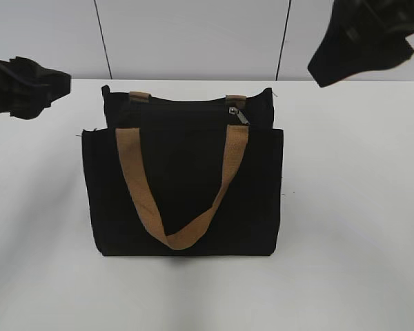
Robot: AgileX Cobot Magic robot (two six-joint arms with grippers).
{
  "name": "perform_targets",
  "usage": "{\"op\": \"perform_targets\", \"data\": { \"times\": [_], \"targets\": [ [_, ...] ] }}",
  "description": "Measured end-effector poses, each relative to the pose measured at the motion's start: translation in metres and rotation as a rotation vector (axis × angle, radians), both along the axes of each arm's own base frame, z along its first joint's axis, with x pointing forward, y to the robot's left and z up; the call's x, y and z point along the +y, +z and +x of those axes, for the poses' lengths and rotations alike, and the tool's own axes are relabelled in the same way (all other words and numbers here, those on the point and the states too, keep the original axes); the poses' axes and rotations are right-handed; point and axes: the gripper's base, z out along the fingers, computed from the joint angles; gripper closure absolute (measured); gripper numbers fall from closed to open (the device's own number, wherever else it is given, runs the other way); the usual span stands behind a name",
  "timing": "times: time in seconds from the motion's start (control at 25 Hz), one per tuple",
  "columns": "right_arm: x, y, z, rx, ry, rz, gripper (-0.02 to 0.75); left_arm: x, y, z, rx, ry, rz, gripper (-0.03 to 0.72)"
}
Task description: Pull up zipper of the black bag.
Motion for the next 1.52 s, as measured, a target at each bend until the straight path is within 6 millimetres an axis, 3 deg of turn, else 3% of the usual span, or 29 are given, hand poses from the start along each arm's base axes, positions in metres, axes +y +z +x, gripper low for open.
{"op": "perform_targets", "data": {
  "times": [0.28, 0.52, 0.72, 1.0, 1.16, 1.32, 1.52],
  "targets": [
    [-0.02, -0.027, -0.03, 0.018, -0.019, 0.003, 0.169, 0.001, -0.015, -0.001, -0.012, 0.101, 0.116, 0.228],
    [-0.028, -0.034, -0.043, 0.028, -0.043, 0.015, 0.169, 0.015, -0.041, 0.001, 0.147, 0.216, 0.278, 0.229],
    [-0.027, -0.034, -0.045, 0.044, -0.044, 0.034, 0.169, 0.019, -0.032, -0.017, 0.276, 0.181, 0.308, 0.206],
    [-0.033, -0.031, -0.056, 0.07, -0.021, 0.008, 0.169, 0.025, 0.012, -0.068, 0.405, -0.024, 0.316, 0.138],
    [-0.048, -0.027, -0.079, 0.059, -0.015, 0.013, 0.169, 0.04, 0.035, -0.115, 0.399, -0.077, 0.263, 0.138],
    [-0.068, -0.05, -0.11, 0.088, -0.011, -0.005, 0.169, 0.055, 0.045, -0.155, 0.377, -0.113, 0.238, 0.138],
    [-0.098, -0.085, -0.157, 0.083, -0.007, -0.002, 0.169, 0.071, 0.03, -0.198, 0.354, -0.146, 0.186, 0.138]
  ]
}}
